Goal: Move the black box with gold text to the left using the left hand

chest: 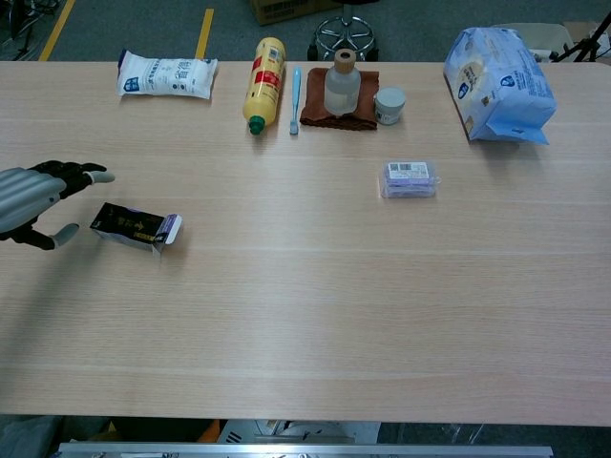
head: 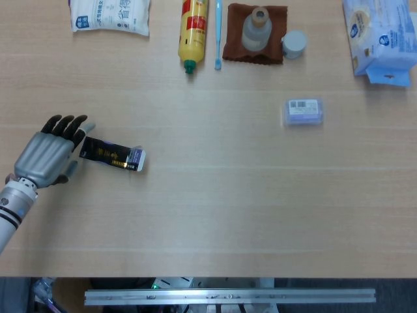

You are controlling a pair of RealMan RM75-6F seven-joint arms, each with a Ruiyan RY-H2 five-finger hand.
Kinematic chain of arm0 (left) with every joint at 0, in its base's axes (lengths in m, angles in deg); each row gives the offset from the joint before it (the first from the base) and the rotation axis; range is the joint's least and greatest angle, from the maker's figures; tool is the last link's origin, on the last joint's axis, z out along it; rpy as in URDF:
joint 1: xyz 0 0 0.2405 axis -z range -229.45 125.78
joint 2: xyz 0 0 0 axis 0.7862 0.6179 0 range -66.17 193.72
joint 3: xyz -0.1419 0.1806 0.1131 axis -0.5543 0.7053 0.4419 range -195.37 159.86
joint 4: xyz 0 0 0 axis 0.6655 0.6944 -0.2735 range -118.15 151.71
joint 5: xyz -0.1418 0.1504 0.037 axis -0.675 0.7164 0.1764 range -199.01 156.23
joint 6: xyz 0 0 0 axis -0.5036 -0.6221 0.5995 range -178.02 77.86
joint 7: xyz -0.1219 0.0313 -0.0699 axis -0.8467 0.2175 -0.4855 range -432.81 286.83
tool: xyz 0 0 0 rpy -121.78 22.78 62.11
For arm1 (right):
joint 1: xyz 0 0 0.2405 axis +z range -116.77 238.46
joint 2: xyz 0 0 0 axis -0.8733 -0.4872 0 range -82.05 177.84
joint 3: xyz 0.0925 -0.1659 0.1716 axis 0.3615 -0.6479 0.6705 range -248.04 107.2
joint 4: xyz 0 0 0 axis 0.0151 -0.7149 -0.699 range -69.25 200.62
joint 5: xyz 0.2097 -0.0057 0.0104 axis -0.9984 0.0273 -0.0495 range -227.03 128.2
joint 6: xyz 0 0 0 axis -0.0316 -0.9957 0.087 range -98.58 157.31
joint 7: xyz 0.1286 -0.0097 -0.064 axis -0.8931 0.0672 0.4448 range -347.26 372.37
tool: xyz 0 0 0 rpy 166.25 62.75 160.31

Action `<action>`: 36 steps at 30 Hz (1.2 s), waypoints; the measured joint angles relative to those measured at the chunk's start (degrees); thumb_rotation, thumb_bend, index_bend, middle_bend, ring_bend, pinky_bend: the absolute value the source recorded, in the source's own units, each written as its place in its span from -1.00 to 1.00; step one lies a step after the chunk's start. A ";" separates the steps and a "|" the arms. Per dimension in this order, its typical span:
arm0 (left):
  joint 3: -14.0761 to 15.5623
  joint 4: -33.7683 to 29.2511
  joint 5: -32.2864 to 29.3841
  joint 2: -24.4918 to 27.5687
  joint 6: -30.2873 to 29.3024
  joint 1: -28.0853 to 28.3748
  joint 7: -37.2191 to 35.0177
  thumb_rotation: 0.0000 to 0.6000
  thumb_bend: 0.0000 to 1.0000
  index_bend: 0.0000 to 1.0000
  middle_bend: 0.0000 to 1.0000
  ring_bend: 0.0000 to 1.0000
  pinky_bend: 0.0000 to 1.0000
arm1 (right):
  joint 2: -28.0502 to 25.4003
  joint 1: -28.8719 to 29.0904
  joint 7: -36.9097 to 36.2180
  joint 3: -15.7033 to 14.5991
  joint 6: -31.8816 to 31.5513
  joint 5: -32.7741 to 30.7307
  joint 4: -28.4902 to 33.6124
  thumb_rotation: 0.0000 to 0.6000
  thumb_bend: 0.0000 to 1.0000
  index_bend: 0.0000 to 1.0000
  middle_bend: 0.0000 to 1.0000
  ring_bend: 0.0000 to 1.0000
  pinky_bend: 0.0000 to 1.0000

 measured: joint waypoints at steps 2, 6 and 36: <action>-0.14 0.64 -0.46 -0.38 0.39 0.33 0.83 1.00 -0.03 -1.00 -1.00 -1.00 -0.90 | 0.06 -0.01 -0.03 -0.02 0.03 -0.01 -0.04 1.00 -0.92 -0.64 -0.72 -0.78 -0.66; -0.22 1.80 -0.97 -0.99 0.58 0.63 2.27 1.00 -0.03 -1.00 -1.00 -1.00 -0.95 | 0.16 0.01 -0.12 -0.03 0.19 -0.19 -0.15 1.00 -0.92 -0.64 -0.72 -0.78 -0.66; -0.60 2.46 -4.52 -0.95 1.21 1.24 4.53 1.00 -0.68 -1.00 -1.00 -1.00 -0.96 | 0.89 0.18 -0.37 -0.30 1.17 -0.64 -0.70 1.00 -0.92 -0.64 -0.72 -0.78 -0.66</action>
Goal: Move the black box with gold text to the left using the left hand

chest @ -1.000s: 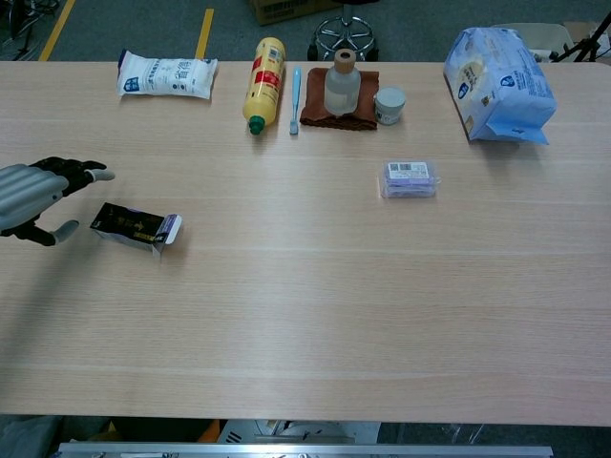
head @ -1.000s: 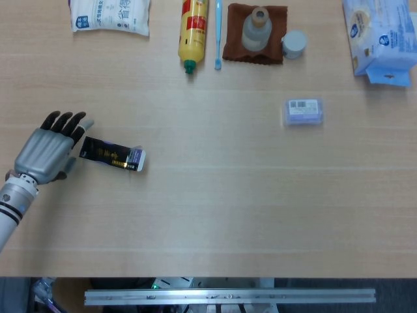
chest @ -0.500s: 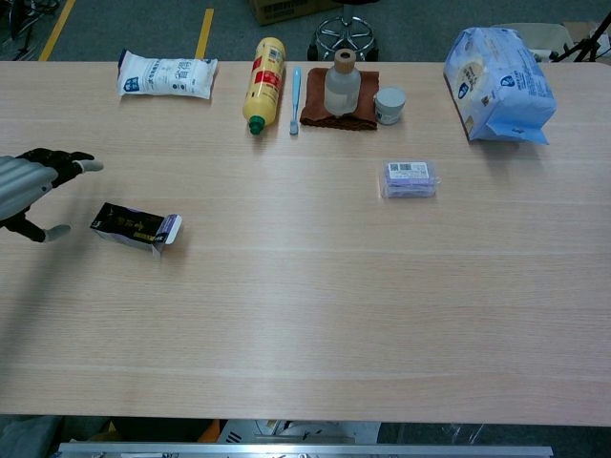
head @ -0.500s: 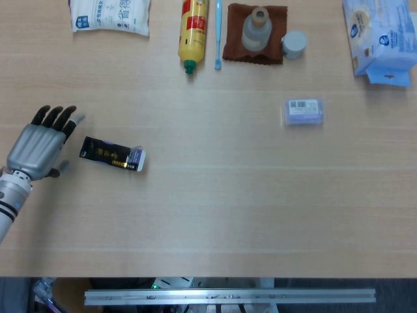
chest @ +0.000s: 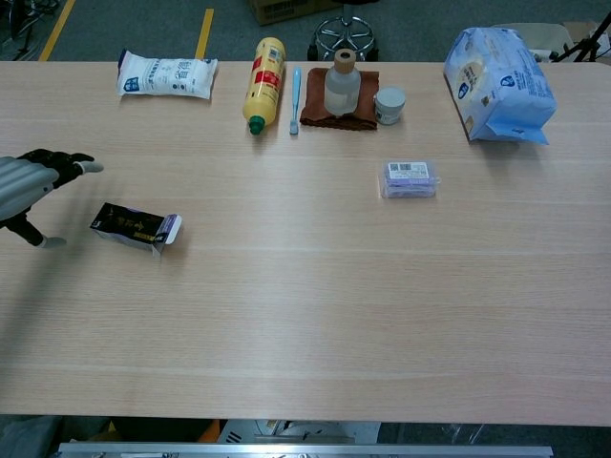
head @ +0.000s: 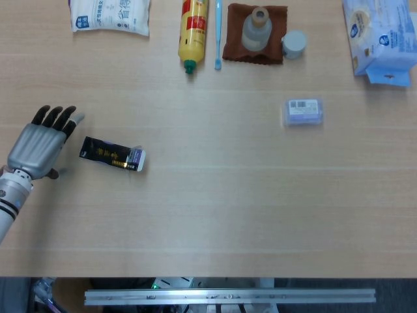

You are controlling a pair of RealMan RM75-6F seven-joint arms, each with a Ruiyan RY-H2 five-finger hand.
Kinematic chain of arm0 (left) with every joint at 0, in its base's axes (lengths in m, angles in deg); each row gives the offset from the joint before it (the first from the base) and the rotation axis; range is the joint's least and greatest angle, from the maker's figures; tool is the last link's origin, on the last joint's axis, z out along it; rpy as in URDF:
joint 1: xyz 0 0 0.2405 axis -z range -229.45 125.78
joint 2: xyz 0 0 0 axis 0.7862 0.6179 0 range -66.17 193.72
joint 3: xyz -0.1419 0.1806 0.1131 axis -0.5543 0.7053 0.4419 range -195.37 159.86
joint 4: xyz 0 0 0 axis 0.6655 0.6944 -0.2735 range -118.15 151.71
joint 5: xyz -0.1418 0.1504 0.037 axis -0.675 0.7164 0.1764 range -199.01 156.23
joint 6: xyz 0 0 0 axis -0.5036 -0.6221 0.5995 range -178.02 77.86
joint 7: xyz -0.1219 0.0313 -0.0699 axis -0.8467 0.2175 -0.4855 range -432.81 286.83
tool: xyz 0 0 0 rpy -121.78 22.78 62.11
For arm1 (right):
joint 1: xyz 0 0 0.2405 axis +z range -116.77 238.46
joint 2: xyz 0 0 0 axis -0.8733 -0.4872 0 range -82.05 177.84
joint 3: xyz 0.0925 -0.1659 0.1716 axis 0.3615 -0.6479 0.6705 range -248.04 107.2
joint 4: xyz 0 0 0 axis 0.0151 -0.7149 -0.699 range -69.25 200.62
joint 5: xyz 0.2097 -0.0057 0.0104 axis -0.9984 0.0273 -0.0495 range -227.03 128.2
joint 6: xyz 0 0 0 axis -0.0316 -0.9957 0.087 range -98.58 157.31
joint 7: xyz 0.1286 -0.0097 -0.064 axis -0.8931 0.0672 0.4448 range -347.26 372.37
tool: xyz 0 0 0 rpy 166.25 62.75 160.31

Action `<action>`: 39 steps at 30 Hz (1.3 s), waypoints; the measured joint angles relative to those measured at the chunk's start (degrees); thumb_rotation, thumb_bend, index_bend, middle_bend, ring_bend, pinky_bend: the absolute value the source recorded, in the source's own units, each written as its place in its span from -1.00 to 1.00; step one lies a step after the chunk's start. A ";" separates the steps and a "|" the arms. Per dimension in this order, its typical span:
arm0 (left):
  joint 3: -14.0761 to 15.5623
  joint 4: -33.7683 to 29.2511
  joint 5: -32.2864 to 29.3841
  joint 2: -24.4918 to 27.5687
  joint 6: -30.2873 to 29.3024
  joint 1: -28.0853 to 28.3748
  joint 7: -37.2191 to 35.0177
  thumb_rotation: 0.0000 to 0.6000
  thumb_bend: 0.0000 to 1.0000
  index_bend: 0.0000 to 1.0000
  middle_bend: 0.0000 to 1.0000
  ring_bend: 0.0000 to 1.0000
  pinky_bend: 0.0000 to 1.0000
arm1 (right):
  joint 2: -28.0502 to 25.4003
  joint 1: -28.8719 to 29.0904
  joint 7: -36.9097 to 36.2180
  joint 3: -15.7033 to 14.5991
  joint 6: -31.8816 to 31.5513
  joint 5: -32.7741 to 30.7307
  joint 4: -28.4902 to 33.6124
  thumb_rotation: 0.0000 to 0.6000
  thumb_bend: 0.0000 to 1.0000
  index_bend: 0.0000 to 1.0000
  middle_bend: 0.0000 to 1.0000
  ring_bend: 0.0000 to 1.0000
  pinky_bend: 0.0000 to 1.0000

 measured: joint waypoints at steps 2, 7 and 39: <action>-0.03 0.67 -0.05 -0.53 0.37 0.29 -0.09 1.00 -0.68 -1.00 -1.00 -1.00 -0.96 | 0.00 -0.05 -0.12 -0.01 0.01 -0.08 -0.07 1.00 -0.92 -0.64 -0.72 -0.78 -0.66; -0.38 2.89 -0.32 -1.91 1.24 1.00 -0.81 1.00 -0.68 -1.00 -1.00 -1.00 -0.96 | 0.06 -0.20 -0.57 -0.07 -0.03 -0.18 -0.37 1.00 -0.92 -0.64 -0.72 -0.78 -0.66; -0.22 6.30 0.67 -5.41 3.99 3.89 -5.70 1.00 -0.68 -0.68 -1.00 -1.00 -0.96 | 0.51 -0.62 -1.94 -0.25 0.52 -0.85 -1.57 1.00 -0.92 -0.59 -0.72 -0.78 -0.66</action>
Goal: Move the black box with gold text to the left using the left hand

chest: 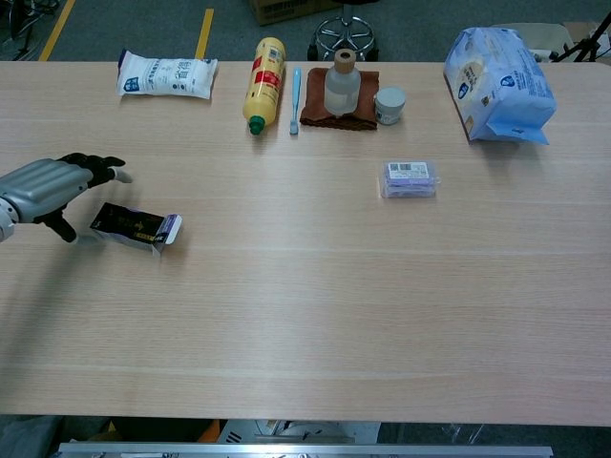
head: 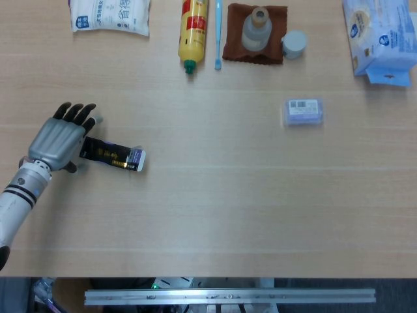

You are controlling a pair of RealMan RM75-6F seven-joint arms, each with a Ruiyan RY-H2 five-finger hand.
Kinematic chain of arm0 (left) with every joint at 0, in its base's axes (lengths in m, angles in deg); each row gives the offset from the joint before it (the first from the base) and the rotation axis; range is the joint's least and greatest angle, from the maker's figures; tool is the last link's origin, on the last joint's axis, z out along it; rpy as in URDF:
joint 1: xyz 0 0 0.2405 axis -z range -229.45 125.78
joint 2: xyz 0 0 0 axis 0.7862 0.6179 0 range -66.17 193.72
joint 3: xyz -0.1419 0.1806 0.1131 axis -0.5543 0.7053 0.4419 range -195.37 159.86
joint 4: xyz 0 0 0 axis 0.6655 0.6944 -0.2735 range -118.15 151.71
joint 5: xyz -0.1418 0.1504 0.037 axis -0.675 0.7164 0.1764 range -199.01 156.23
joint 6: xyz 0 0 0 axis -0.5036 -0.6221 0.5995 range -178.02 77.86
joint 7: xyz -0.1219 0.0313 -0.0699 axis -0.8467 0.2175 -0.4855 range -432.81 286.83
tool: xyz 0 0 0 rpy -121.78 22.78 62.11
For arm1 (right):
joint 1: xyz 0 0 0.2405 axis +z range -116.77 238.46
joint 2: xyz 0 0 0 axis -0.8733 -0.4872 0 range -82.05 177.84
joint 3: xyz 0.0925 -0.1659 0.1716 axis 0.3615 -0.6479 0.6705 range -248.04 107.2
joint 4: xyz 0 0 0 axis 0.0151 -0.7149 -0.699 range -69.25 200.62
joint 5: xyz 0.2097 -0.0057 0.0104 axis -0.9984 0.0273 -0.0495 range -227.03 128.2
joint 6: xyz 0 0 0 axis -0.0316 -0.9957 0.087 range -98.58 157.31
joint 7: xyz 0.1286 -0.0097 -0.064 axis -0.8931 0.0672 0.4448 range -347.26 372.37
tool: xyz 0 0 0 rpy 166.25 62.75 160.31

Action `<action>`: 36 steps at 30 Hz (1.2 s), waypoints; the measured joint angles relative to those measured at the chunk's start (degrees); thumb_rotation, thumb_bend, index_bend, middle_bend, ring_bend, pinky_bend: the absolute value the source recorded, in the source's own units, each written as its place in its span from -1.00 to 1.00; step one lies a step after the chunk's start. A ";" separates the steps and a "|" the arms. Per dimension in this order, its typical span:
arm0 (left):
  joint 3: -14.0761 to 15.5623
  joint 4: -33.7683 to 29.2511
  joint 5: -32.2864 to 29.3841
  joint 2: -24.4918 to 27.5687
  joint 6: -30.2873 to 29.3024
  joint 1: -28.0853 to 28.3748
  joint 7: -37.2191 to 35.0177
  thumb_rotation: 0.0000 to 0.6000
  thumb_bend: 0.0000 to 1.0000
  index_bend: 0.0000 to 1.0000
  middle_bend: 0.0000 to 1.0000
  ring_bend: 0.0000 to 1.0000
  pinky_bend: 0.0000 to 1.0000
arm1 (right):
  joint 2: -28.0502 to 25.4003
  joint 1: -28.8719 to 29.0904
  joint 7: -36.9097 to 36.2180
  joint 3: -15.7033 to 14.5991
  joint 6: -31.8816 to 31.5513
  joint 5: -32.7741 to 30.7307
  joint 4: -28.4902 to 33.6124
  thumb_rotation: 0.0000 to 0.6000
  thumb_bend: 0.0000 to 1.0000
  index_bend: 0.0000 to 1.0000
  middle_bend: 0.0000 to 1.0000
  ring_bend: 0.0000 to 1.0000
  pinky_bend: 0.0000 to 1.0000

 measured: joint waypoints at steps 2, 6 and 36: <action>0.03 -0.10 -0.03 -0.04 0.19 0.11 -0.22 1.00 -0.68 -0.64 -1.00 -1.00 -0.96 | 0.01 -0.01 -0.03 -0.01 0.03 -0.04 -0.06 1.00 -0.92 -0.59 -0.72 -0.78 -0.66; 0.06 -0.55 0.08 -0.04 0.27 0.24 -1.05 1.00 -0.68 -0.57 -1.00 -1.00 -0.96 | 0.02 -0.02 -0.13 0.02 0.10 -0.11 -0.17 1.00 -0.92 -0.59 -0.72 -0.78 -0.66; 0.10 0.03 -0.02 -0.80 -0.41 0.53 -2.98 1.00 -0.67 -0.27 -1.00 -1.00 -0.96 | 0.02 -0.45 -0.68 -0.02 0.05 -0.33 -0.41 1.00 -0.92 -0.58 -0.72 -0.78 -0.66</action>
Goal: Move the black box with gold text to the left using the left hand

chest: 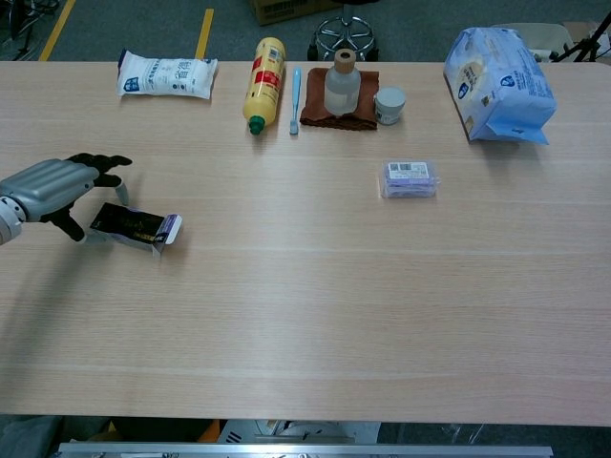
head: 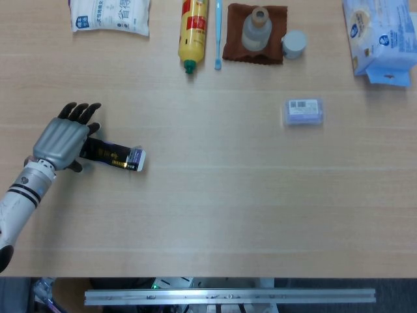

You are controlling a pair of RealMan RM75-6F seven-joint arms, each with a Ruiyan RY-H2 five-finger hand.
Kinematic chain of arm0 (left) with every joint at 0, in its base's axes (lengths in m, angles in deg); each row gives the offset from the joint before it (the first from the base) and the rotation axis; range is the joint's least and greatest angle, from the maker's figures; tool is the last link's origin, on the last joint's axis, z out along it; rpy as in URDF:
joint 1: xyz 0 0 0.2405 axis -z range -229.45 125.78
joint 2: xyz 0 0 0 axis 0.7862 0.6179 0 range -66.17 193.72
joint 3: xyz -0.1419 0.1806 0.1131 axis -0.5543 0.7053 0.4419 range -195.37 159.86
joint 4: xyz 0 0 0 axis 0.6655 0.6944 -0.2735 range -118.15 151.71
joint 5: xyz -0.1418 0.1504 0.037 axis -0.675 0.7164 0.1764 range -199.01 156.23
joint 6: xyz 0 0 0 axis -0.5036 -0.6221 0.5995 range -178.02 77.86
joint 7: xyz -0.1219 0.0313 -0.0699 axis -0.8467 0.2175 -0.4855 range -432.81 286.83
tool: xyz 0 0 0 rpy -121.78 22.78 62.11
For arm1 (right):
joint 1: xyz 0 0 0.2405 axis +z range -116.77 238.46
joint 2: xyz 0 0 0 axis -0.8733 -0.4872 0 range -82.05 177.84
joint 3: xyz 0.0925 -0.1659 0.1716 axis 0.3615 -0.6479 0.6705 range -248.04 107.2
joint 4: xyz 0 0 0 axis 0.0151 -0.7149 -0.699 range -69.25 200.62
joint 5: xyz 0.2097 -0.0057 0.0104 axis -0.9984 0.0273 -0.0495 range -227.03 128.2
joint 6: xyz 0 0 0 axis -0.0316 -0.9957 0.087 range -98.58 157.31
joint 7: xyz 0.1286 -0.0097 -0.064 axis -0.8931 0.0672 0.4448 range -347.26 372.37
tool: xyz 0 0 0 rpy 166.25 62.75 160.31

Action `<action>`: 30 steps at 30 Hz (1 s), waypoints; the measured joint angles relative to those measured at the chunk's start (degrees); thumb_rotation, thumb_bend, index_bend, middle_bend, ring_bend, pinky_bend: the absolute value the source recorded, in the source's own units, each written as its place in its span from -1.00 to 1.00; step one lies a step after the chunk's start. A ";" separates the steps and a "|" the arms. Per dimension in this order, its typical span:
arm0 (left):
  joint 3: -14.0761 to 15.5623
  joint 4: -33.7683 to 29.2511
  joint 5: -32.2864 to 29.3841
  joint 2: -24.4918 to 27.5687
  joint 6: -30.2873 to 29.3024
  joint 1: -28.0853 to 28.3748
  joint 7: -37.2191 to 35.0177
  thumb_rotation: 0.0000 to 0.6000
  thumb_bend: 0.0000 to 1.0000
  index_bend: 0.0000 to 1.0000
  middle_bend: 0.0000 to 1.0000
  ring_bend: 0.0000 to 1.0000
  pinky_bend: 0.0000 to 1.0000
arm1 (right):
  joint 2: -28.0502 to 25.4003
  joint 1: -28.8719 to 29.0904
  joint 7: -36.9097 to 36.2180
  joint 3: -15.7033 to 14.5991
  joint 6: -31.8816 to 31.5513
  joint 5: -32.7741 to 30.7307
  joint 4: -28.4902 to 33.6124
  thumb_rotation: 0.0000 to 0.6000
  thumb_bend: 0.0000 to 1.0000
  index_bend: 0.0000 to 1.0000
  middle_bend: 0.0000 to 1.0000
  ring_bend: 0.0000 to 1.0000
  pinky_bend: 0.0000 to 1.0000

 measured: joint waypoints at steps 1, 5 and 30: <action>0.01 0.03 0.01 -0.04 0.01 0.01 -0.10 1.00 -0.67 -0.27 -1.00 -1.00 -0.96 | 0.01 -0.01 -0.02 0.00 0.01 -0.02 -0.03 1.00 -0.92 -0.58 -0.72 -0.78 -0.66; 0.03 0.11 0.17 -0.15 -0.23 -0.01 -0.38 1.00 -0.66 -0.23 -1.00 -1.00 -0.96 | 0.00 -0.05 -0.04 0.02 0.06 -0.13 -0.03 1.00 -0.92 -0.58 -0.72 -0.78 -0.66; 0.22 -2.60 2.28 1.65 -5.72 -0.78 7.49 1.00 -0.59 -0.11 -1.00 -1.00 -0.96 | -0.04 0.04 0.37 0.06 0.28 0.01 0.30 1.00 -0.92 -0.58 -0.72 -0.78 -0.66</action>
